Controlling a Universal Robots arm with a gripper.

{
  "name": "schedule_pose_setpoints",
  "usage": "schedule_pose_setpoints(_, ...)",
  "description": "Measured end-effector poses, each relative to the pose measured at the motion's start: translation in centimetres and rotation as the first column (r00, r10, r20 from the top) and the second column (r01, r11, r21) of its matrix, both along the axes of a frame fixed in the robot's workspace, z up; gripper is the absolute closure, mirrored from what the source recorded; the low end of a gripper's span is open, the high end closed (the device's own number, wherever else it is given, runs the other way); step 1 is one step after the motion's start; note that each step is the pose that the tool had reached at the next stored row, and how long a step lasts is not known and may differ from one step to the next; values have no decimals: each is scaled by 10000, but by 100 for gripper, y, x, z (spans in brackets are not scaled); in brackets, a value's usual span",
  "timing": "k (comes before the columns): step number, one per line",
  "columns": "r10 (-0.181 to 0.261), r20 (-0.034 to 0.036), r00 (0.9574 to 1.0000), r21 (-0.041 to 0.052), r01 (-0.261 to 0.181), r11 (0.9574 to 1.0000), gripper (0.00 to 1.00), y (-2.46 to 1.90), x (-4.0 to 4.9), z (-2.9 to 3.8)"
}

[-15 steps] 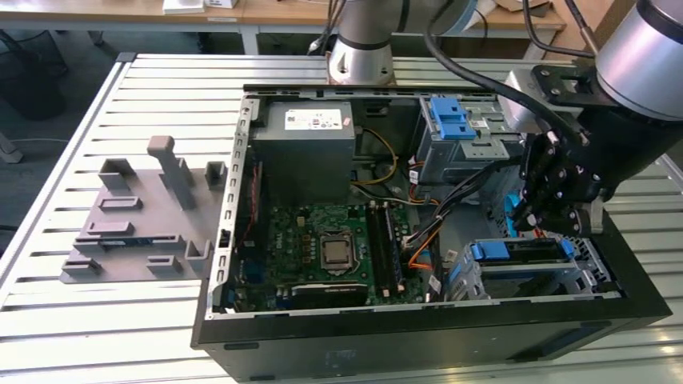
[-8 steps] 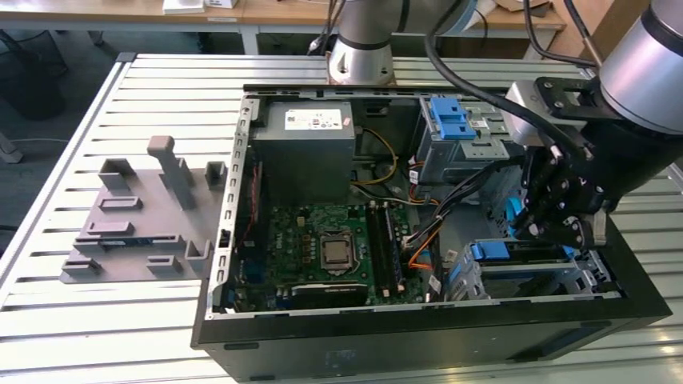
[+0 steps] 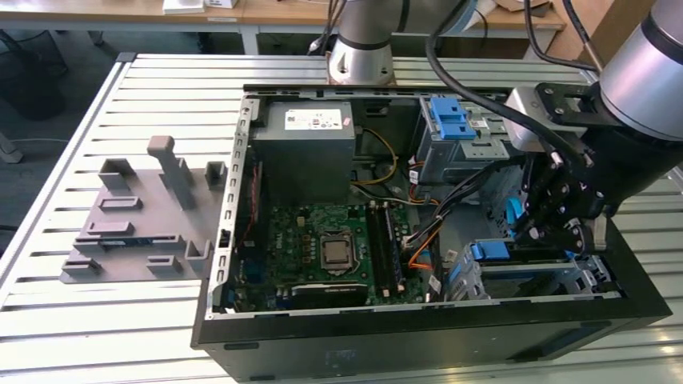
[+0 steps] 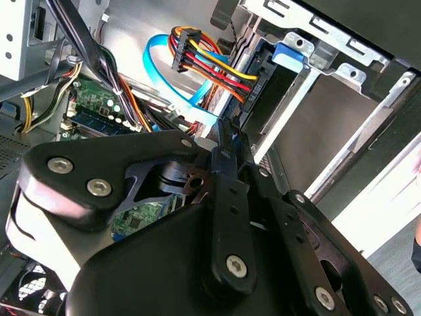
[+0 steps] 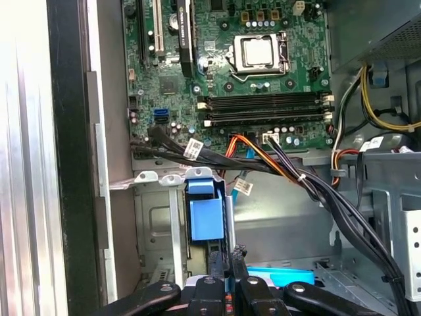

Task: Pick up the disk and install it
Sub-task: 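Insert the second disk wire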

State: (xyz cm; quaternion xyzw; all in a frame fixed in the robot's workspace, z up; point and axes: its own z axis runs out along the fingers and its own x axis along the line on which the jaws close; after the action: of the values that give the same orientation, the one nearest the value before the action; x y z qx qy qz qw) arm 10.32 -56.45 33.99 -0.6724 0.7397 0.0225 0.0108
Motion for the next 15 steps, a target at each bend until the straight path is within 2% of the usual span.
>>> schedule_pose_setpoints(15,-4,0,10000,1,4,10000,84,-15,40,-36)
